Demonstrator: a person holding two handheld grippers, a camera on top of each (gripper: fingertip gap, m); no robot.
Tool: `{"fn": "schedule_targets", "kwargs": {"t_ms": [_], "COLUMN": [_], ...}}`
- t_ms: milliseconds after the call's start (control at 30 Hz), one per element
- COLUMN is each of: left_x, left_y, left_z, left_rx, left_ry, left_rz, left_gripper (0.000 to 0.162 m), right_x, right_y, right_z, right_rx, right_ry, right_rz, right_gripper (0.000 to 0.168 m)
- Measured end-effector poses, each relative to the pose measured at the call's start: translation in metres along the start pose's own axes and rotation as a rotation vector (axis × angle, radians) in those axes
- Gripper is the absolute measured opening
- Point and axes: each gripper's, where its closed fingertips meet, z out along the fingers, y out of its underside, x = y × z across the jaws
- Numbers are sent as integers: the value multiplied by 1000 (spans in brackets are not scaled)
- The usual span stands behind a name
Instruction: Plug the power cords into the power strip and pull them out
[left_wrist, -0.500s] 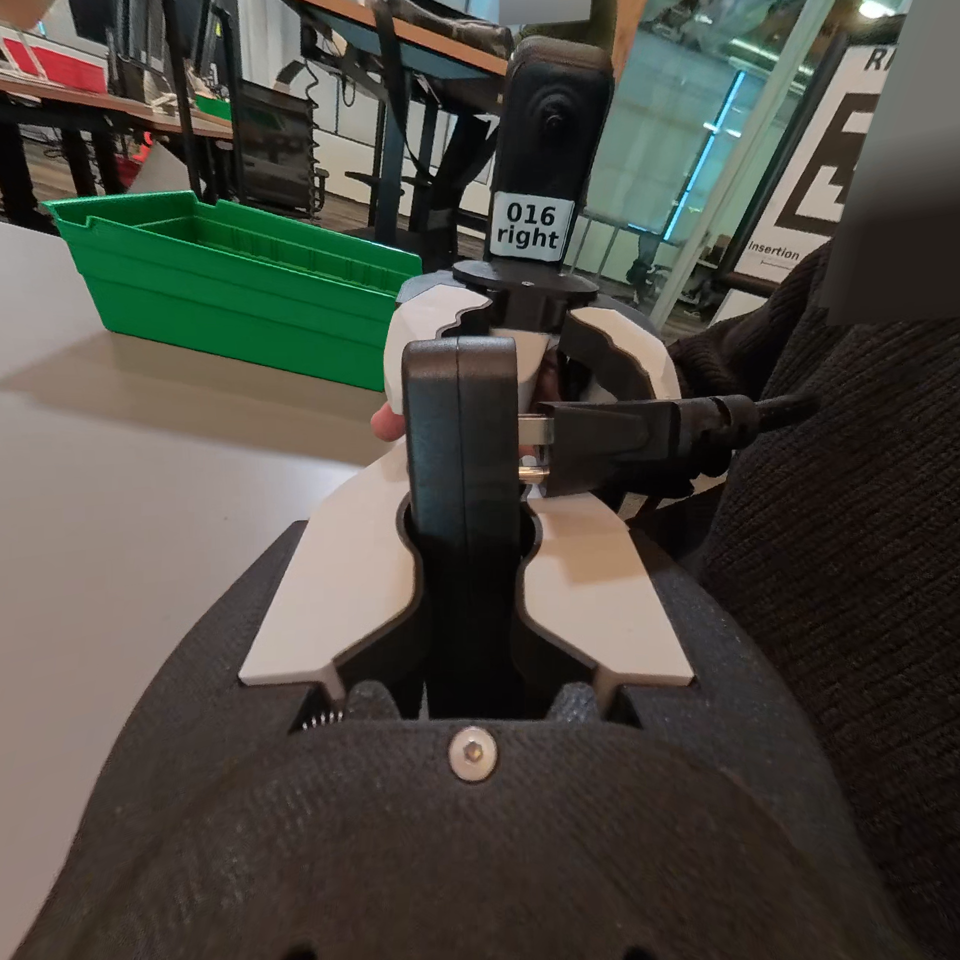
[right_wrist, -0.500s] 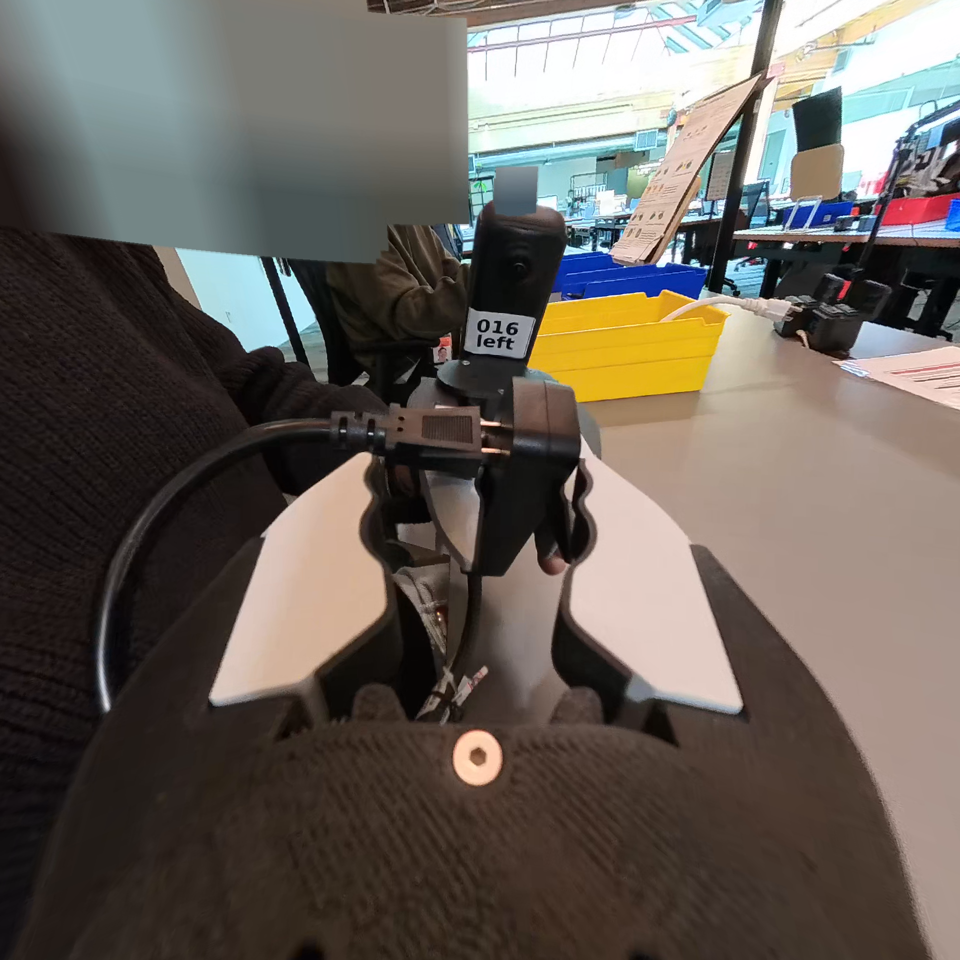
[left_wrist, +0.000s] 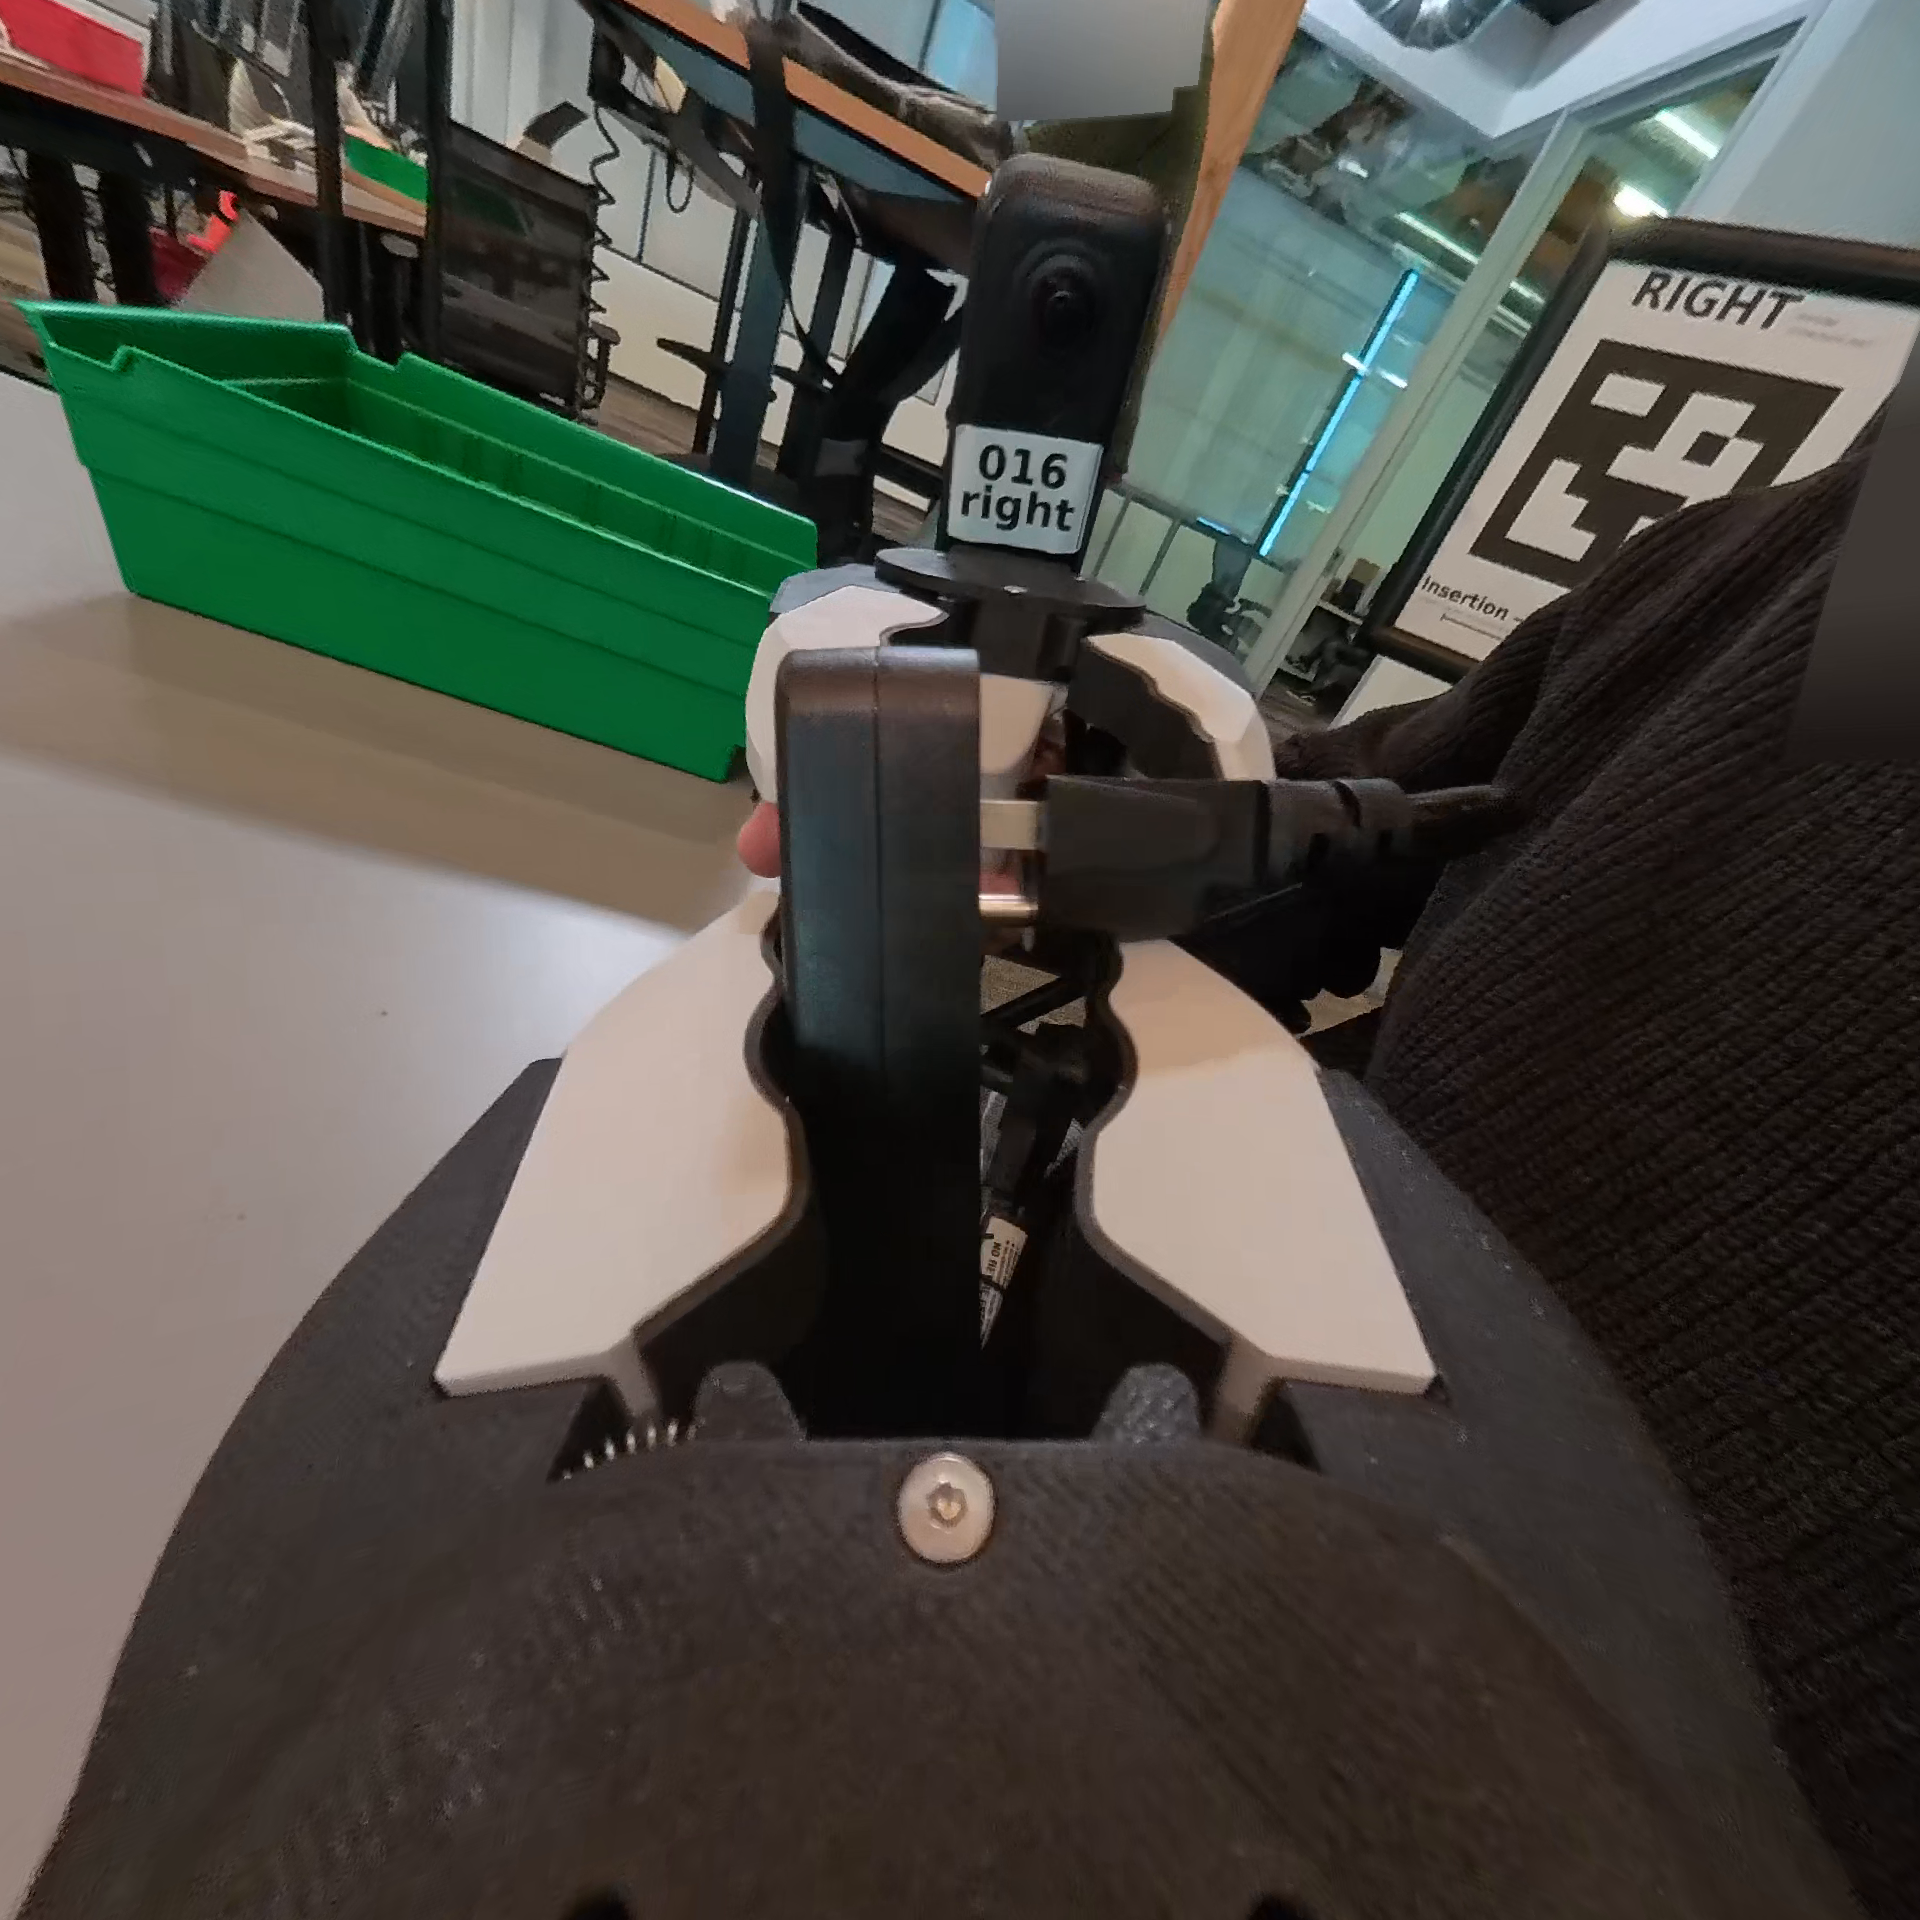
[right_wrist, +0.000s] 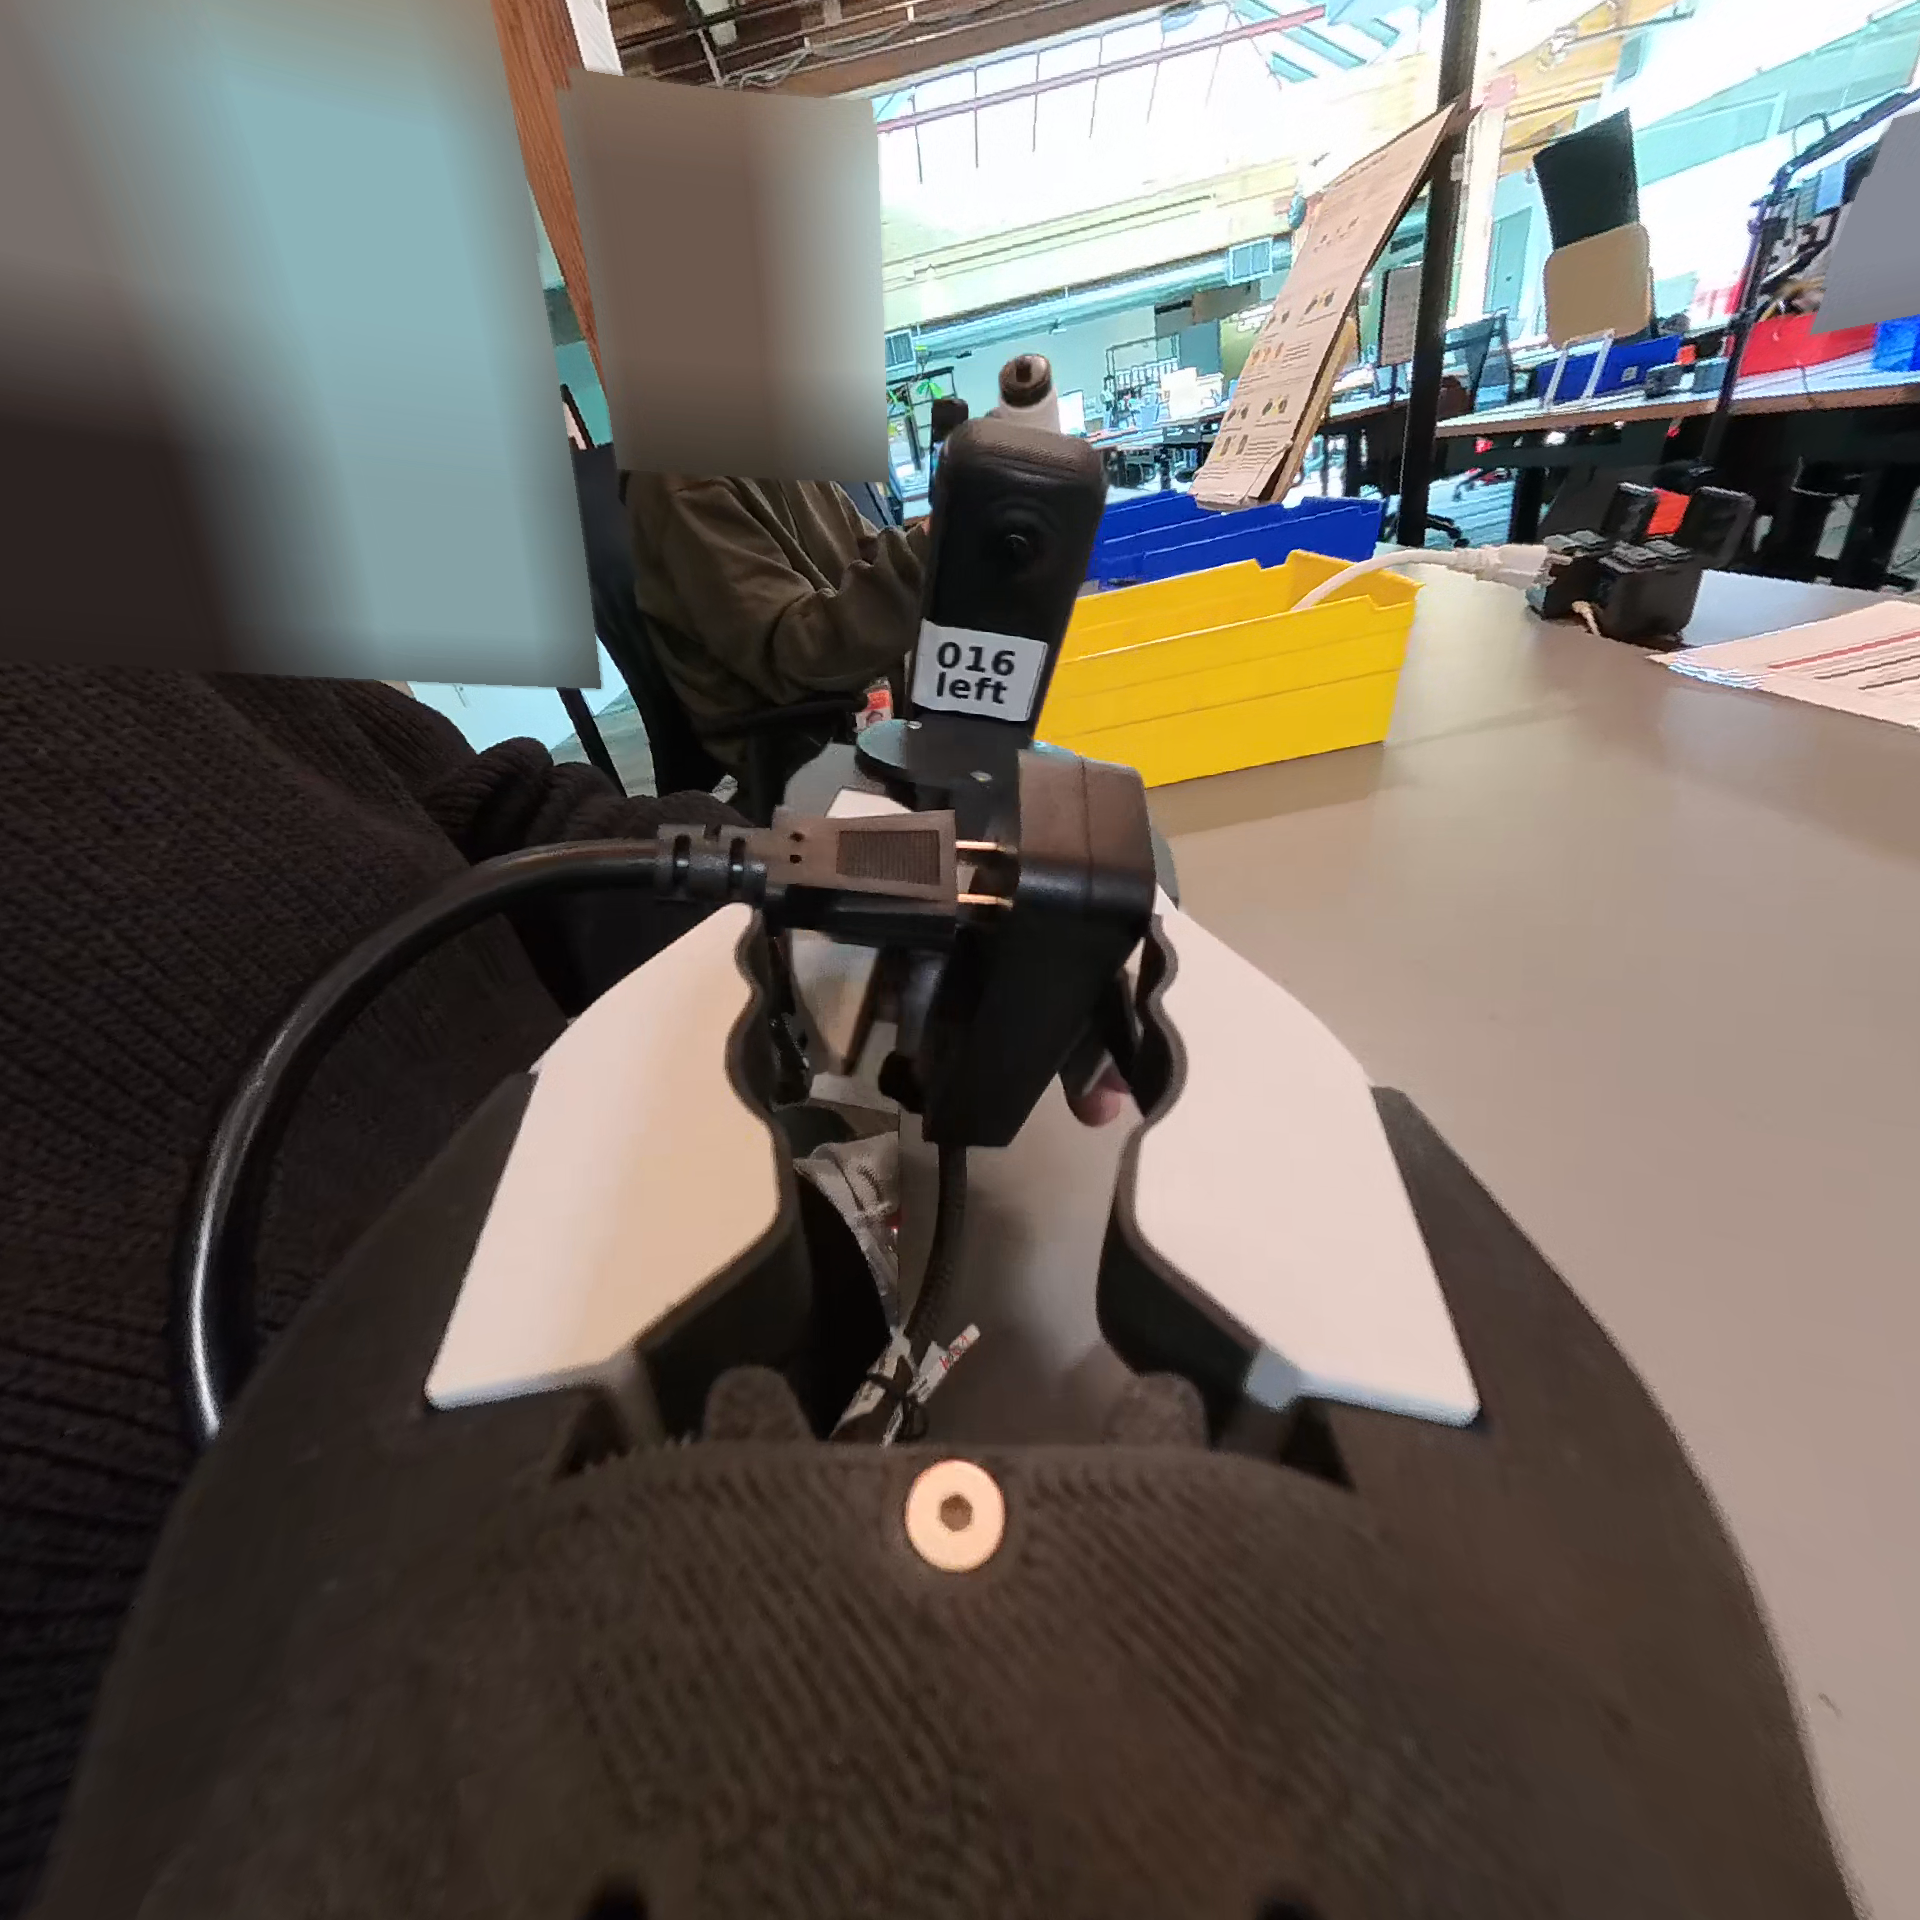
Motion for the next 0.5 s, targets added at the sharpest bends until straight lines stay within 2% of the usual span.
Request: {"fn": "schedule_targets", "kwargs": {"t_ms": [67,133,333,500], "left_x": [3,8,12,16], "left_y": [-3,-8,-12,-21], "left_z": [-3,-4,-7,-12], "left_rx": [12,43,55,126], "left_ry": [16,50,62,141], "left_rz": [11,24,27,-57], "left_gripper": [60,85,91,95], "right_x": [2,3,2,3], "right_y": [-1,1,1,5], "right_z": [-2,-3,-4,-4], "right_rx": [3,-13,-28,-62], "right_ry": [0,3,-1,2], "right_rz": [10,5,6,-10], "right_gripper": [69,69,69,69]}}
